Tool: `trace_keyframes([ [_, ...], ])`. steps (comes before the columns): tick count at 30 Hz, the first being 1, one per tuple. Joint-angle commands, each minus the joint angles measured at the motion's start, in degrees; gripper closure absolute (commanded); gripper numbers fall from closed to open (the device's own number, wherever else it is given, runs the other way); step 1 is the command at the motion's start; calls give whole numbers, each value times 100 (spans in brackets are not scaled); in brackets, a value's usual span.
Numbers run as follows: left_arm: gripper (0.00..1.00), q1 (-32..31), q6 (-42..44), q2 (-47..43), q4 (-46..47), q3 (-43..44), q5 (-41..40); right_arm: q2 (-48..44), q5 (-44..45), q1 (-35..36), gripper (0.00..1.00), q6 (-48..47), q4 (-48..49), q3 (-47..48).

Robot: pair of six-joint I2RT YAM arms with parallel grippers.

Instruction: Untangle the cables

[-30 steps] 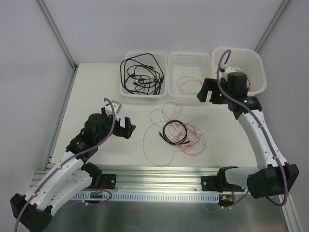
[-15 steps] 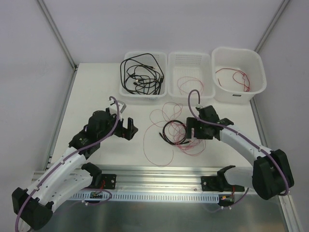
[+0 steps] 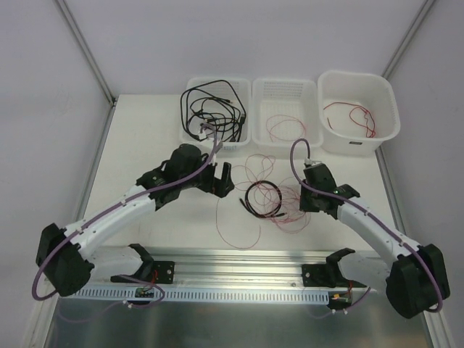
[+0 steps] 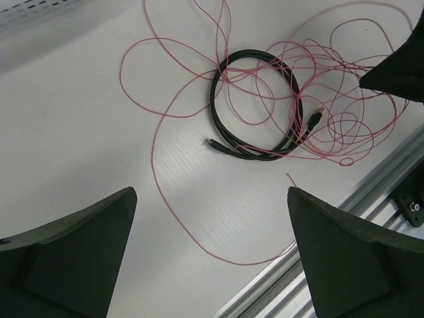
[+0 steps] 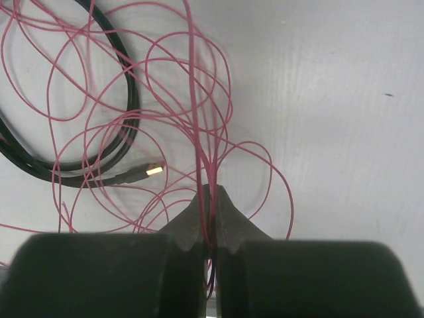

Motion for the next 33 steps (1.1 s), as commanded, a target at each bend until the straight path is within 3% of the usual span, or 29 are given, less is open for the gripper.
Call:
trace_keyframes([
  [1, 1, -368, -486, 799, 32, 558, -628, -699, 927, 21, 99, -120, -838, 71],
  [5, 2, -535, -839, 1766, 32, 1225, -882, -1664, 1307, 12, 99, -59, -1209, 98],
  [12, 30, -966, -980, 3347, -83, 2166, -1217, -1939, 1043, 4, 99, 108, -1218, 28],
  [18, 41, -1309, -725, 4341, -188, 2861, -1138, -2054, 911, 4, 99, 161, -1095, -192],
  [33, 63, -1625, -1225, 5063, -311, 2888, -1129, -2107, 815, 12, 99, 144, -1024, -236],
])
